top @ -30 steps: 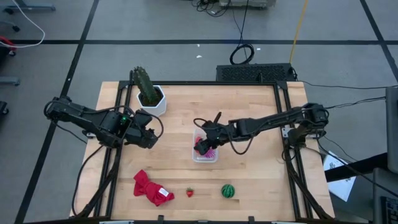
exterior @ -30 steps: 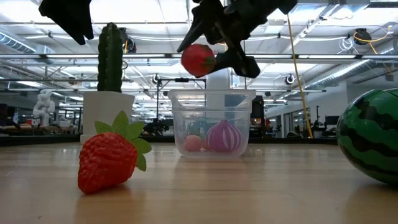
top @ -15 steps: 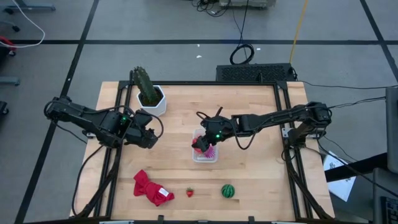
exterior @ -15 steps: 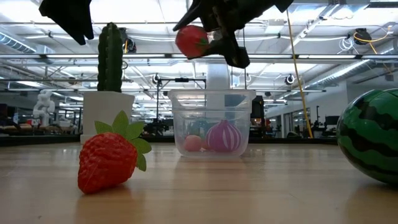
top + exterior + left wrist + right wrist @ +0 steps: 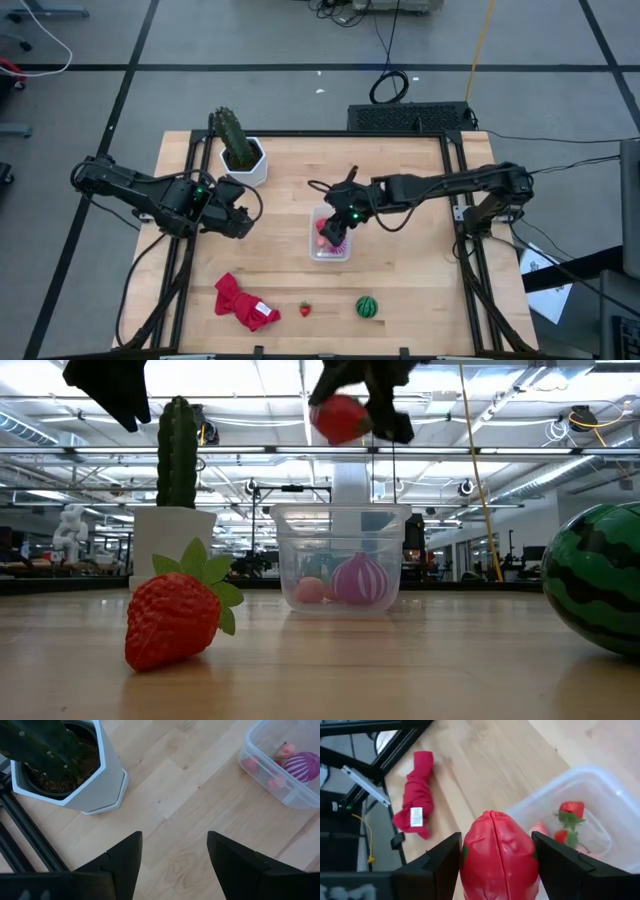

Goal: Pick and placing Produce into tupperware
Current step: Put the red dragonfruit into the transparent bin

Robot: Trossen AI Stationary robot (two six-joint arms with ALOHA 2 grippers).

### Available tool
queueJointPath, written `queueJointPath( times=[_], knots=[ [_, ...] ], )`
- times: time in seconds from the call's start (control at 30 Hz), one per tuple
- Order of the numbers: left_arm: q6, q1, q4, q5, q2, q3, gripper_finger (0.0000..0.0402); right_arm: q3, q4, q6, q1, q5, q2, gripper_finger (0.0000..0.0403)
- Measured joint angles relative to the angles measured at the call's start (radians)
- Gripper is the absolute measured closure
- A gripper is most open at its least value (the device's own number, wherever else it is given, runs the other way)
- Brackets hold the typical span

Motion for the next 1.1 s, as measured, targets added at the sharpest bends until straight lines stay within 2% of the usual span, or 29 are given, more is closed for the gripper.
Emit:
queueJointPath(
  times=[0.4, 0.6, 0.77, 0.97, 1.1],
  knots=[
    [-0.002, 0.0, 0.0, -0.007, 0.0, 0.0, 0.0172, 0.183, -0.203, -0.006, -0.008, -0.034, 0.038, 0.0183],
    [-0.006, 0.0, 0.0, -0.006, 0.0, 0.0, 0.0172, 0.325, -0.316, -0.036, -0.013, -0.088, 0.168, 0.0183],
    [-0.006, 0.0, 0.001, -0.005, 0.0, 0.0, 0.0172, 0.427, -0.434, -0.085, -0.013, -0.088, 0.27, 0.0183],
    [-0.005, 0.0, 0.002, 0.0, 0.0, 0.0, 0.0172, 0.424, -0.447, -0.109, -0.013, -0.088, 0.323, 0.0183],
    [-0.002, 0.0, 0.003, 0.0, 0.0, 0.0, 0.0172, 0.375, -0.442, -0.109, -0.014, -0.087, 0.329, 0.0183]
  ],
)
